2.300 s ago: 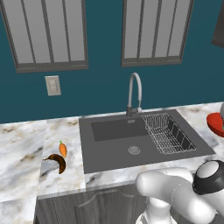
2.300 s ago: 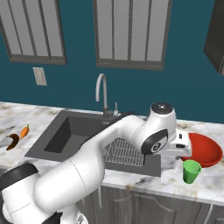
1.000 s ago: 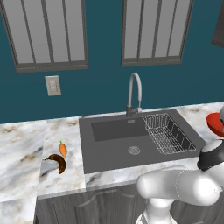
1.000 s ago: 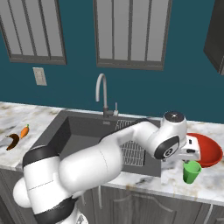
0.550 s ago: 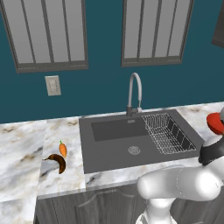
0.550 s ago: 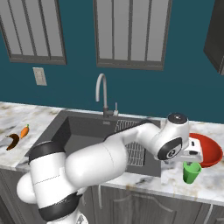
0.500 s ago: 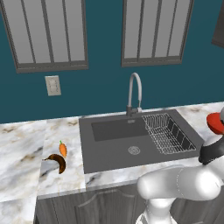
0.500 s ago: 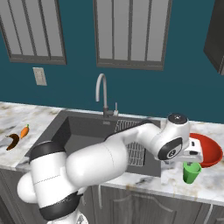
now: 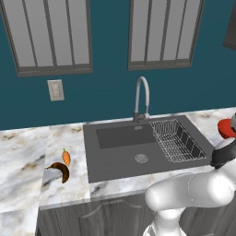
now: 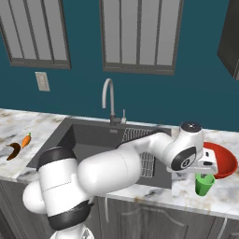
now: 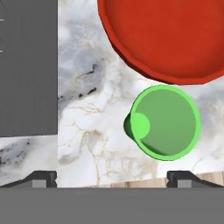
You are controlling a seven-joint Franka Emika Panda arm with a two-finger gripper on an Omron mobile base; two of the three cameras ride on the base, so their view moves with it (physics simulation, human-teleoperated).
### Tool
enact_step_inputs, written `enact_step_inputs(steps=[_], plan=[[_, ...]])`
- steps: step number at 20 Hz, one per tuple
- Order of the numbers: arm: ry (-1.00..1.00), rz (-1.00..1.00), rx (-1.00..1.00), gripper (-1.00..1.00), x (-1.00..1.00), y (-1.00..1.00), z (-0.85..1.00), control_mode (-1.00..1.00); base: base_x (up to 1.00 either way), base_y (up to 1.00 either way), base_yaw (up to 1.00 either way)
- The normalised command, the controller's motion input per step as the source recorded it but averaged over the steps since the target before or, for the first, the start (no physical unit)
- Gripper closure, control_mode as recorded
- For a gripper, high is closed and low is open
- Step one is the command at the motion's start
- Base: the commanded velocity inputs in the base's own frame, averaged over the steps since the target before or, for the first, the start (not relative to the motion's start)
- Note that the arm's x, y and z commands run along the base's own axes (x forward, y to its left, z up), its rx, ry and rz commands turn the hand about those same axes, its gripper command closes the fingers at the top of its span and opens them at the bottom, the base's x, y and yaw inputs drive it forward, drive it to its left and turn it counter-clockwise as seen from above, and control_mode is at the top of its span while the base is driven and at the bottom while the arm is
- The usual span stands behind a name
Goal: Remove the carrot and banana from the sink. Then move the bowl and cup from the counter to the sink for washing.
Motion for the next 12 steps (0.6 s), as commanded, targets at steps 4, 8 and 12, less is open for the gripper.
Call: enact_step_inputs(steps=[4, 8, 12], plan=[[0.02, 0.00, 0.00, -1.00, 0.07, -0.09, -0.10, -1.00, 0.00, 0.00, 0.00], [0.02, 0.01, 0.01, -1.00, 0.05, -0.07, -0.08, -1.00, 0.00, 0.00, 0.00], [0.02, 0.02, 0.02, -1.00, 0.05, -0.07, -0.08, -1.00, 0.00, 0.00, 0.00]])
